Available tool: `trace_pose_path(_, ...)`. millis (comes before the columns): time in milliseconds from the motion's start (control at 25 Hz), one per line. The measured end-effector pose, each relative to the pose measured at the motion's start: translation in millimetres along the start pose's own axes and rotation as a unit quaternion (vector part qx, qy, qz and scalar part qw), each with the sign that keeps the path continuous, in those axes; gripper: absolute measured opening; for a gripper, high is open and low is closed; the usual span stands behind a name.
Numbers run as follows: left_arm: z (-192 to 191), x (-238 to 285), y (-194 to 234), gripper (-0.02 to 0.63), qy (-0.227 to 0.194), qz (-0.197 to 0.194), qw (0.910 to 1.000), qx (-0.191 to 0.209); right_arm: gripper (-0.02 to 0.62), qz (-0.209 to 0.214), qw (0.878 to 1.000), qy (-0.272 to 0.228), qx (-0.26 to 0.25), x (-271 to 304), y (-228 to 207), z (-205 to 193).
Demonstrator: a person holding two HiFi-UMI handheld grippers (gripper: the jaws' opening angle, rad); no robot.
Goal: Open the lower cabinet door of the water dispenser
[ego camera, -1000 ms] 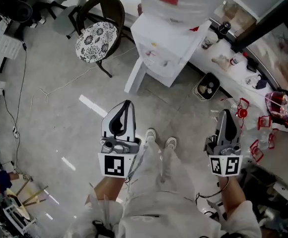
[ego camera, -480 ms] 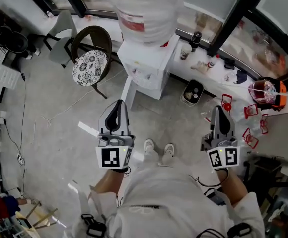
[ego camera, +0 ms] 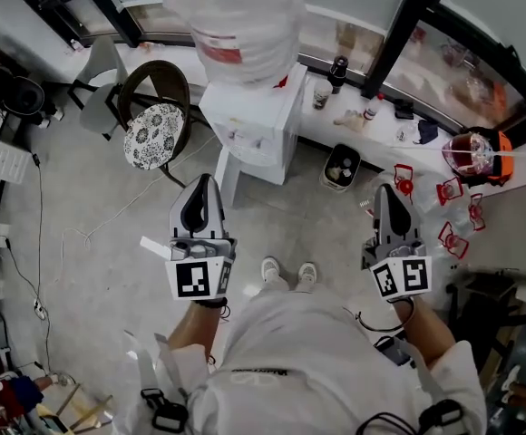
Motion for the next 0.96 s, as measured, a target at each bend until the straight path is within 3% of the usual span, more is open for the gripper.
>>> trace_pose_path(960,9,-13,-17,0.002,-0.011,-0.009,0.9999,-0.005,0.015,0.017,1.000,-0.003,-0.008,-9,13,5)
Point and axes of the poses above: the fingertips, and each gripper's own axes: x forward along the fingers, y to its left, z out of its top, the point moved 3 cm from there along -x, backward along the fingers, and after that the axes turned 12 degrees about z, right-handed, at the moved point
